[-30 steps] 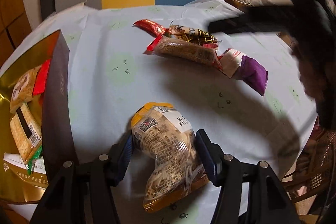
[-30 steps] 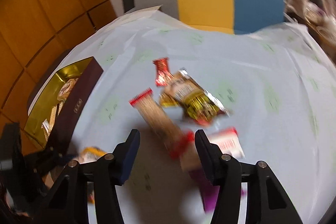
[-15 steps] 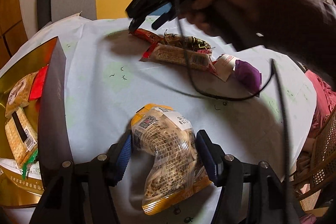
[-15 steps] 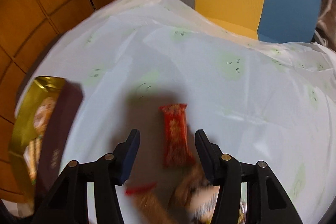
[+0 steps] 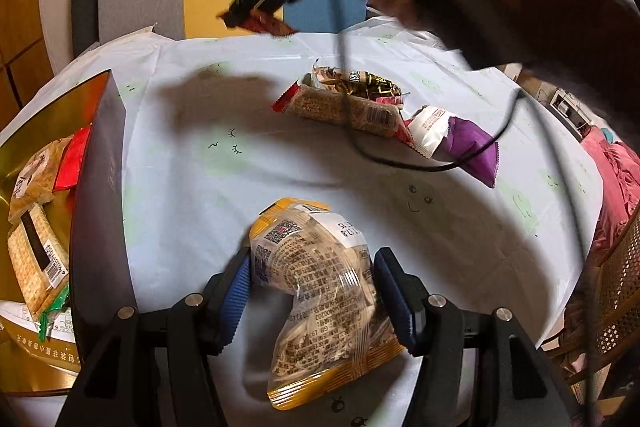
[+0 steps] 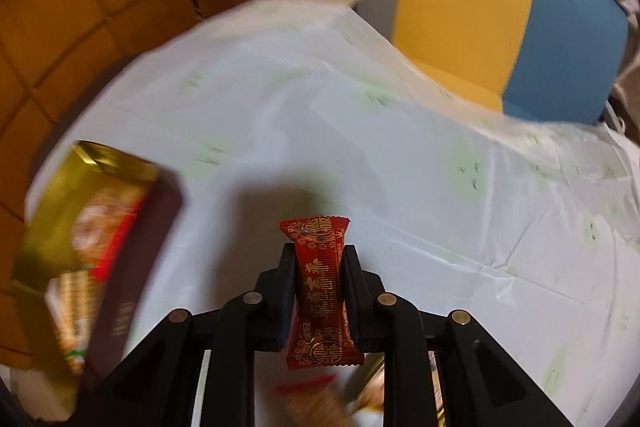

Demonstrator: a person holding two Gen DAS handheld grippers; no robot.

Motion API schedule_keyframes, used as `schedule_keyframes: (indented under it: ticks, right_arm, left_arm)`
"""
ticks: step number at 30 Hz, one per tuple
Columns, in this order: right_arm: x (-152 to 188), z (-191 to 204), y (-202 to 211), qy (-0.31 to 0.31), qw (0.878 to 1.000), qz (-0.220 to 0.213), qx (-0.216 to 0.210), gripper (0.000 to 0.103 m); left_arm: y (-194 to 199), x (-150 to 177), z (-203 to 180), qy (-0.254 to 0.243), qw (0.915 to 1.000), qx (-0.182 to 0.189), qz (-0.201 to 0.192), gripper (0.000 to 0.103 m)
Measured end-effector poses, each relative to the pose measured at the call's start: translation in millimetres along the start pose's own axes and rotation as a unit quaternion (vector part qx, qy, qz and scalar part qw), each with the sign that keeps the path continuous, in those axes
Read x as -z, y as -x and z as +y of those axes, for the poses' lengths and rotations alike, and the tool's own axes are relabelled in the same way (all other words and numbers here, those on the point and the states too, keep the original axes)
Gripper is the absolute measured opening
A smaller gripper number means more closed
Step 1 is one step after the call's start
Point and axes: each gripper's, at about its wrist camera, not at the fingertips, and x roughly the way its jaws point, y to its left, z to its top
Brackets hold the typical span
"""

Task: Organize snacks
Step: 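Grasp the red candy packet with the right tool while the left tool holds the nut bag, then carry the nut bag into the tin and open the left tool while the right tool holds the candy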

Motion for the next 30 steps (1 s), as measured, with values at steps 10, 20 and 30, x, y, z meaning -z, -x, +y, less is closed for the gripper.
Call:
schedule_keyframes:
  ticks: [10,20,30]
  right_arm:
    - [90,31,74,0.036,0.998,-0.005,-0.058,0.022]
    - [205,13,61,-0.034,0.997,0.069,-0.029,0.022]
    - [222,15,47,-0.074,0.996,0.052,-0.003,0.025]
  left_arm:
    - [1,1,-3,0.005,1.0000,-0.006,-0.002,0.062]
    - [0,-1,-5,0.013,0.9997,-0.017,0.007,0.062]
    - [2,-6,-4,0.027,0.9993,-0.021,0.017,0.059]
